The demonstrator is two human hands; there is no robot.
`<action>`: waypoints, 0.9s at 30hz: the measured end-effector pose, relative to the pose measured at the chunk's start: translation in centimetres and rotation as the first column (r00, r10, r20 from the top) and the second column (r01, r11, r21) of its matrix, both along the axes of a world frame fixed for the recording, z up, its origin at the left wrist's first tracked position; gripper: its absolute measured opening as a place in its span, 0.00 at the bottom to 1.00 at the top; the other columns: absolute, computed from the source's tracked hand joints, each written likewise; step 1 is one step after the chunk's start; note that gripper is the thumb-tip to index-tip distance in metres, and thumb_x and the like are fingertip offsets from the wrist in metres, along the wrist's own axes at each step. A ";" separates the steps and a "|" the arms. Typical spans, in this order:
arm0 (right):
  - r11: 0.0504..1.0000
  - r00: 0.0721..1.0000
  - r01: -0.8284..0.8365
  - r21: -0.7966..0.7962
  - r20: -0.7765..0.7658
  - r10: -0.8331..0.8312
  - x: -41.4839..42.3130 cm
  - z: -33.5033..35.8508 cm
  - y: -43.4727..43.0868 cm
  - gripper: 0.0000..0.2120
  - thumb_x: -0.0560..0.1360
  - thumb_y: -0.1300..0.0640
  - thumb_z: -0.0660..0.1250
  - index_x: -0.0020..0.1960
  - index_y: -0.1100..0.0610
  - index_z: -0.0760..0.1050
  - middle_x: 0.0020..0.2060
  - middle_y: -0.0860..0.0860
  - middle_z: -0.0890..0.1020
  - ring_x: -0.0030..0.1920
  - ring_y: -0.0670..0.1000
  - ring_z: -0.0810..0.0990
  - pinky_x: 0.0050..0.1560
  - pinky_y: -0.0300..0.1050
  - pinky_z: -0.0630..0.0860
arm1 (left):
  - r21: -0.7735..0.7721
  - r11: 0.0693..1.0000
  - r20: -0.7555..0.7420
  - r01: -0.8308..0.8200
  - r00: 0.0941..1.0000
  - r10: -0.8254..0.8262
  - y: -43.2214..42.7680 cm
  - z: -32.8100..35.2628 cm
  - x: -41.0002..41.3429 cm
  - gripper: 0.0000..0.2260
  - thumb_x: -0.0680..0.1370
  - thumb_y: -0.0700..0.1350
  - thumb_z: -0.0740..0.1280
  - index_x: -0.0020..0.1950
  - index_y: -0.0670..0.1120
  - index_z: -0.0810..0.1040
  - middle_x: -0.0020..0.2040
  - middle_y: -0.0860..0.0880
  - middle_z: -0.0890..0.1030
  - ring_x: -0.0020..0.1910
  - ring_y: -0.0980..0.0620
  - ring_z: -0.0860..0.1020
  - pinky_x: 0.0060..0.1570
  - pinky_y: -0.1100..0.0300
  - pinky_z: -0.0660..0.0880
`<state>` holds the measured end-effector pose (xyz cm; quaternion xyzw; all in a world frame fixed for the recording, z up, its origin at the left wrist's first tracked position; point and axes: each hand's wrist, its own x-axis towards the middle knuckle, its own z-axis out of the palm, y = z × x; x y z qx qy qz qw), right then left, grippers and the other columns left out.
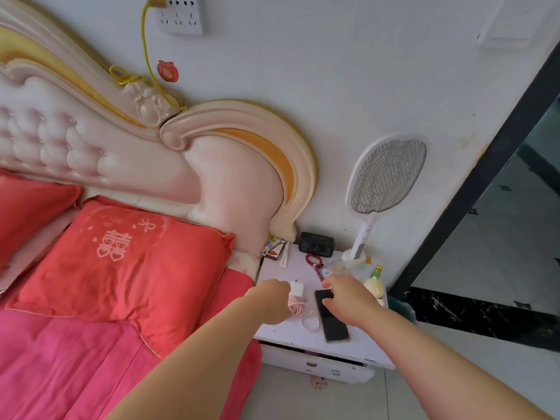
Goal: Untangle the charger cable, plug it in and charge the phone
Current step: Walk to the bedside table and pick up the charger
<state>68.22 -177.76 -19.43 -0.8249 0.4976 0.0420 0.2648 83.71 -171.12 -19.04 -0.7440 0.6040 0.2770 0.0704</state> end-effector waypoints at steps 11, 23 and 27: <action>0.979 0.992 -0.056 0.197 -0.098 0.076 3.5 -8.7 -8.0 0.16 0.75 0.58 0.60 0.63 0.56 0.69 0.60 0.55 0.75 0.57 0.55 0.74 0.50 0.44 0.70 | 0.115 0.990 -0.122 -0.084 0.988 0.098 -8.1 -9.2 3.2 0.21 0.77 0.46 0.62 0.68 0.41 0.65 0.66 0.41 0.71 0.63 0.42 0.71 0.60 0.52 0.71; 0.932 0.992 0.096 0.350 -0.106 -0.063 7.3 -22.1 -12.0 0.19 0.74 0.57 0.63 0.64 0.59 0.67 0.59 0.58 0.74 0.58 0.57 0.75 0.55 0.47 0.72 | 0.214 0.943 -0.250 -0.254 0.919 0.305 -13.2 -23.4 5.7 0.21 0.78 0.48 0.60 0.70 0.44 0.63 0.66 0.42 0.72 0.63 0.44 0.71 0.58 0.55 0.69; 0.911 0.985 0.169 0.377 -0.093 -0.144 8.1 -26.1 -12.2 0.18 0.73 0.56 0.66 0.60 0.58 0.68 0.55 0.56 0.76 0.50 0.54 0.78 0.43 0.43 0.72 | 0.235 0.908 -0.284 -0.348 0.868 0.407 -13.6 -27.3 5.6 0.23 0.78 0.52 0.59 0.70 0.44 0.62 0.65 0.42 0.73 0.61 0.44 0.73 0.55 0.55 0.70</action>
